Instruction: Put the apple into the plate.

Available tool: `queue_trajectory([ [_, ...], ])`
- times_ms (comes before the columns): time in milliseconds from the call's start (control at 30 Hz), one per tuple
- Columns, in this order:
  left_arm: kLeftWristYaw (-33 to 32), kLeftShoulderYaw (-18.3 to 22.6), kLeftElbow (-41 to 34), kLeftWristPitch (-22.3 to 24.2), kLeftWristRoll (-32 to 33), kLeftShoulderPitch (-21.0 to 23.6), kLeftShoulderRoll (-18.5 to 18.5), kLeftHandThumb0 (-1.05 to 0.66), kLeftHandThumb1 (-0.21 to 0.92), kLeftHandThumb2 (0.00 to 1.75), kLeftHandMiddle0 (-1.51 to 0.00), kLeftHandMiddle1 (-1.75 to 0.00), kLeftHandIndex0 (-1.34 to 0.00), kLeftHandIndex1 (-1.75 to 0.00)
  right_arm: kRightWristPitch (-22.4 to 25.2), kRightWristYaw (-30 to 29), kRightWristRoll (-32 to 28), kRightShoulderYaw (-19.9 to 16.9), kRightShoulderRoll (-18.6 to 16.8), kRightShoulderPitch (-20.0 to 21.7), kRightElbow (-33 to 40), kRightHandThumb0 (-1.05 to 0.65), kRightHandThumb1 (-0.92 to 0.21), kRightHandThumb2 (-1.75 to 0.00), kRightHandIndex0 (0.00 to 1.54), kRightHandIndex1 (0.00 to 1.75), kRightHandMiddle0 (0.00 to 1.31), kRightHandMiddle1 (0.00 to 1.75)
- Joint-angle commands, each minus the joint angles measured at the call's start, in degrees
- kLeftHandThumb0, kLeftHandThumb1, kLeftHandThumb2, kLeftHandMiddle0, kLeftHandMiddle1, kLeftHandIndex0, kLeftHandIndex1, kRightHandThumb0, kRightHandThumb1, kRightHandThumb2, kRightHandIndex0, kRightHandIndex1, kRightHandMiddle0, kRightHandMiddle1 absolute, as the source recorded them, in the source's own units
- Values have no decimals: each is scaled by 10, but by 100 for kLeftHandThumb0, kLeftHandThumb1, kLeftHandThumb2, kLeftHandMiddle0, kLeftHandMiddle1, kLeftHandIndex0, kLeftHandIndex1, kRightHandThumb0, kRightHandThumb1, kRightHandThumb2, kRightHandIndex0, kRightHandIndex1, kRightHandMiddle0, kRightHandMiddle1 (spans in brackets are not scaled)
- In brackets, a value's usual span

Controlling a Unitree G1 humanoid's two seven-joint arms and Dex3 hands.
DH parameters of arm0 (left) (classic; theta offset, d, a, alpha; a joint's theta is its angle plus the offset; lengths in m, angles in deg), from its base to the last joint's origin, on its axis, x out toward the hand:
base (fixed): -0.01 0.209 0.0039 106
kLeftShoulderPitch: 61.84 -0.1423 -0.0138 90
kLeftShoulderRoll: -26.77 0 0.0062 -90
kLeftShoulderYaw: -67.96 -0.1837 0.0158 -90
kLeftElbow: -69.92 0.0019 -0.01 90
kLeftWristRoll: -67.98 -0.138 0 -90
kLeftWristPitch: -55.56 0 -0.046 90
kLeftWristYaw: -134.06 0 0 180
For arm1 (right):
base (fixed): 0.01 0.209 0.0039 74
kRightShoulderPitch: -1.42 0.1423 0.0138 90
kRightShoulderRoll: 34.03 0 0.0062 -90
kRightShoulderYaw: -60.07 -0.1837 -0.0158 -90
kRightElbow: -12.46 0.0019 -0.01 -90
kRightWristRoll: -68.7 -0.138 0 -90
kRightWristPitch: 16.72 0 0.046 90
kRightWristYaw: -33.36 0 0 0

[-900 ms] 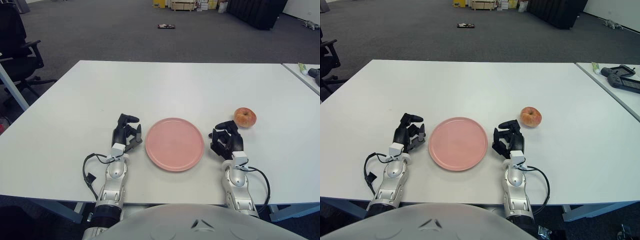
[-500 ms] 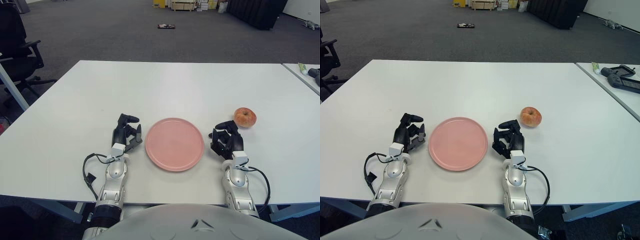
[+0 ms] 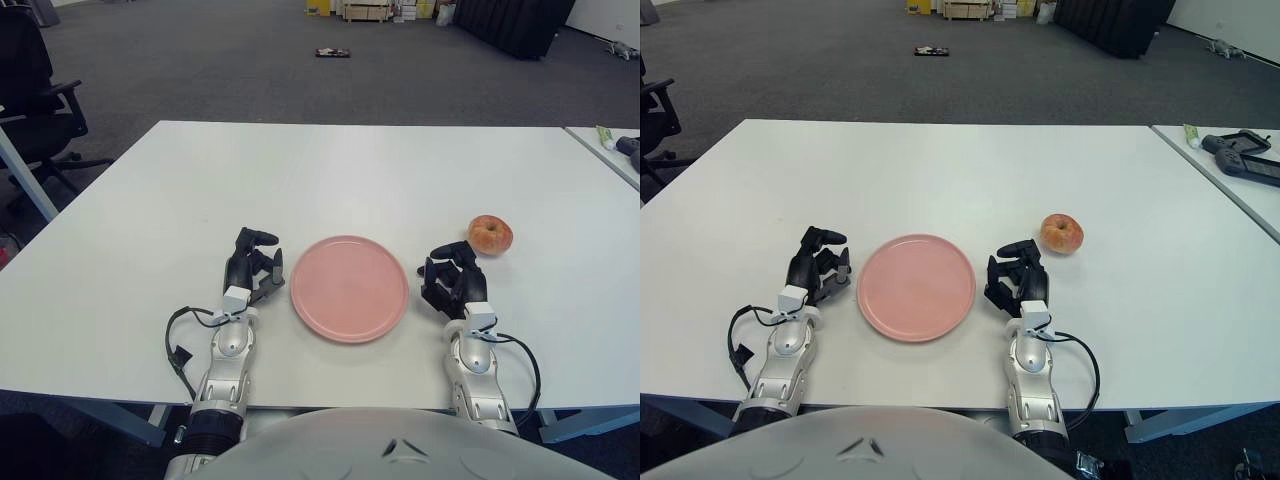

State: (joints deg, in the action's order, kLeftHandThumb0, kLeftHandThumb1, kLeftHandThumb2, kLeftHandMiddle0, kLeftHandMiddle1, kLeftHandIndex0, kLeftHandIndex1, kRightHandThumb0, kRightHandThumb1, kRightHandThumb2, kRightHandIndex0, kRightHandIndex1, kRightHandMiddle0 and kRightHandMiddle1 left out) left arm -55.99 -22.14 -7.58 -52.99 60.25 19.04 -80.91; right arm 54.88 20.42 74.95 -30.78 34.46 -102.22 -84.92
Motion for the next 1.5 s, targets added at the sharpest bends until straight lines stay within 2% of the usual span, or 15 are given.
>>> queue_trajectory([
  [0, -2, 0, 10, 5, -4, 1, 3, -40, 61, 96, -78, -175, -39, -175, 2, -6, 8, -3, 3, -1, -9, -39, -65, -91, 61, 132, 36, 175],
  [167, -3, 0, 10, 5, -5, 1, 3, -40, 61, 95, -79, -175, -39, -175, -23, -34, 42, -1, 10, 5, -19, -38, -69, -85, 59, 131, 34, 175],
  [300, -4, 0, 10, 5, -6, 0, 3, -40, 61, 95, -79, -175, -39, -175, -61, -59, 78, 6, 16, 7, -23, -36, -83, -65, 54, 128, 25, 175],
  [367, -5, 0, 10, 4, -6, 0, 3, -40, 61, 95, -79, -175, -39, -175, -96, -74, 97, 7, 24, 10, -39, -36, -87, -59, 51, 126, 22, 175],
  [433, -7, 0, 10, 5, -7, 0, 2, -40, 61, 95, -79, -175, -39, -175, -145, -95, 120, 9, 33, 14, -51, -35, -90, -56, 43, 119, 20, 175],
  [600, -8, 1, 10, 5, -8, -1, 1, -40, 61, 95, -79, -175, -39, -175, -203, -135, 159, 13, 50, 22, -75, -35, -92, -54, 22, 103, 18, 175],
  [633, -8, 1, 10, 5, -8, -1, 1, -40, 61, 95, -79, -175, -39, -175, -210, -145, 172, 13, 54, 24, -79, -44, -90, -62, 15, 96, 12, 153],
  [667, -8, 1, 10, 5, -8, -1, 1, -40, 61, 95, -79, -175, -39, -175, -209, -163, 197, 14, 59, 25, -78, -48, -90, -65, 13, 93, 9, 145],
  [733, -9, 1, 10, 7, -9, -1, 1, -40, 61, 95, -79, -175, -39, -175, -201, -204, 250, 15, 71, 29, -76, -59, -87, -71, 5, 68, 4, 113],
  [833, -8, 1, 9, 7, -10, -1, 0, -40, 61, 96, -79, -175, -39, -175, -177, -252, 305, 18, 82, 35, -75, -68, -87, -68, 2, 40, 1, 89],
  [900, -8, 1, 9, 6, -10, -2, 1, -40, 60, 96, -79, -175, -39, -175, -167, -268, 320, 21, 85, 36, -74, -73, -86, -65, 1, 26, 1, 78],
  [1000, -8, 1, 9, 4, -11, -2, 0, -40, 60, 96, -79, -175, -40, -175, -145, -280, 338, 25, 90, 35, -69, -79, -85, -60, 0, 11, 0, 63],
  [1233, -11, 0, 9, 3, -12, -2, 0, -40, 60, 97, -80, -175, -40, -175, -106, -281, 348, 35, 109, 30, -54, -88, -81, -48, 0, 1, 0, 19],
  [1367, -12, -1, 10, 3, -13, -2, 1, -40, 59, 97, -80, -175, -40, -175, -82, -284, 352, 40, 114, 30, -47, -91, -78, -44, 0, 0, 0, 5],
  [1467, -11, -2, 10, 3, -12, -2, 1, -40, 59, 97, -80, -175, -40, -175, -70, -284, 352, 43, 117, 30, -42, -92, -77, -43, 0, 0, 0, 2],
])
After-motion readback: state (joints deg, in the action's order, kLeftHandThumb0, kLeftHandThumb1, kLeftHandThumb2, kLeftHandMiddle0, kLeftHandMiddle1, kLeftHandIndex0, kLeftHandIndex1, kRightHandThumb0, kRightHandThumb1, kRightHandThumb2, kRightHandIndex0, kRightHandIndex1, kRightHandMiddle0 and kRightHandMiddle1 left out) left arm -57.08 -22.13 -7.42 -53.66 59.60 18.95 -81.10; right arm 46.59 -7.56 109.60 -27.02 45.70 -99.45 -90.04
